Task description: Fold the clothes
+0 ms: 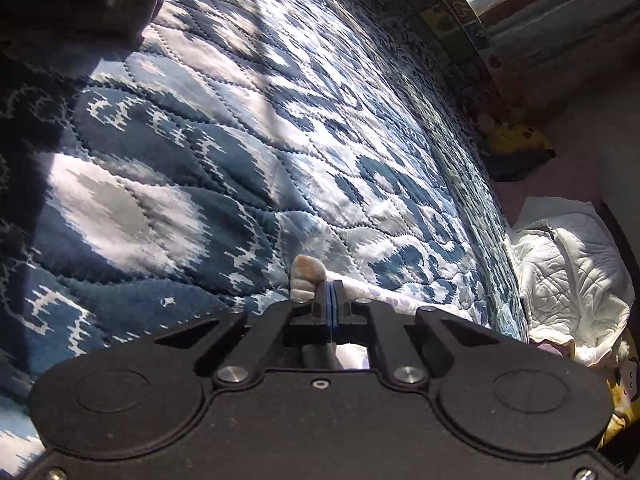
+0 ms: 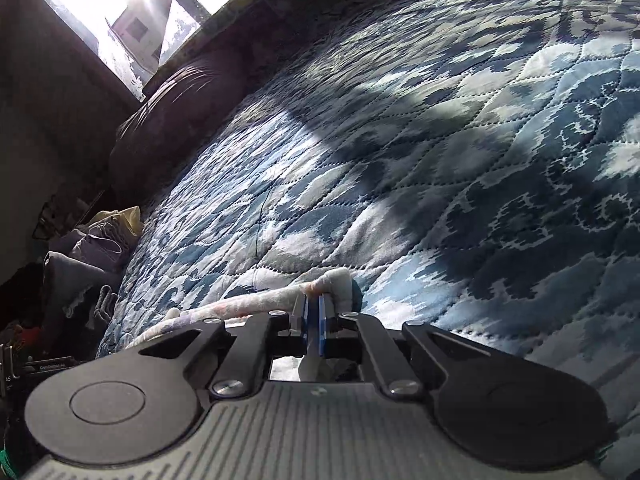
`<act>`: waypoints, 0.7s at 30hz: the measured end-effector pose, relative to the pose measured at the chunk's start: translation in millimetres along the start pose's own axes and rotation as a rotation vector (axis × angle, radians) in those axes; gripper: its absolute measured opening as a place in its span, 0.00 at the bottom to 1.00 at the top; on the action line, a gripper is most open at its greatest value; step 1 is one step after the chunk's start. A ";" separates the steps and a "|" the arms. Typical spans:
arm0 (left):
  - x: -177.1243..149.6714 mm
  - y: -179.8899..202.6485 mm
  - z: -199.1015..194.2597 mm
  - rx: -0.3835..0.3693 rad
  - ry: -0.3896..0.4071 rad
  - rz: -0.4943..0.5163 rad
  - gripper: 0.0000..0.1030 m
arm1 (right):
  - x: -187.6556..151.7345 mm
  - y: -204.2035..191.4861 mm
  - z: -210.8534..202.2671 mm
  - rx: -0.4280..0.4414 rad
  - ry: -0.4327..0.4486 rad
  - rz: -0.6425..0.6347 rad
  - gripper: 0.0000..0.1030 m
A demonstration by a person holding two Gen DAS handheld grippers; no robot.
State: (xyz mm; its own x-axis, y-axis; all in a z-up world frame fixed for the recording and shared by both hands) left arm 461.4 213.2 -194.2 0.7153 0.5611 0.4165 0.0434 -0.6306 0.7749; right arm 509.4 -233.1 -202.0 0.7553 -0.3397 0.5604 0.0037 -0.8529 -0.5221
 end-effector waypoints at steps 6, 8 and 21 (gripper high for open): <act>-26.2 51.7 -38.9 -0.062 0.055 0.140 0.24 | -6.5 -15.3 -51.5 0.035 0.025 -0.070 0.32; -46.4 67.2 -54.4 -0.085 0.050 0.164 0.25 | -16.2 -18.4 -67.9 0.078 0.006 -0.079 0.32; -111.5 64.4 -93.2 -0.042 0.073 0.109 0.40 | -56.7 -20.1 -104.6 0.061 -0.016 -0.113 0.27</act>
State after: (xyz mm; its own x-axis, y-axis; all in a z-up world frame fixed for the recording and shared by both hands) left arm 319.4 160.0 -146.4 0.6617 0.5291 0.5312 -0.0617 -0.6676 0.7419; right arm 398.0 -238.2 -156.0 0.7580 -0.2358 0.6081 0.1290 -0.8598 -0.4941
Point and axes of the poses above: each gripper's, at about its wrist camera, not at the fingertips, and z roughly the way its jaws point, y to its right, x to its top, the point moved 4 cm from there along z, roughly the way its jaws point, and after that the axes turned 10 degrees about -x, right-handed, at the moved point
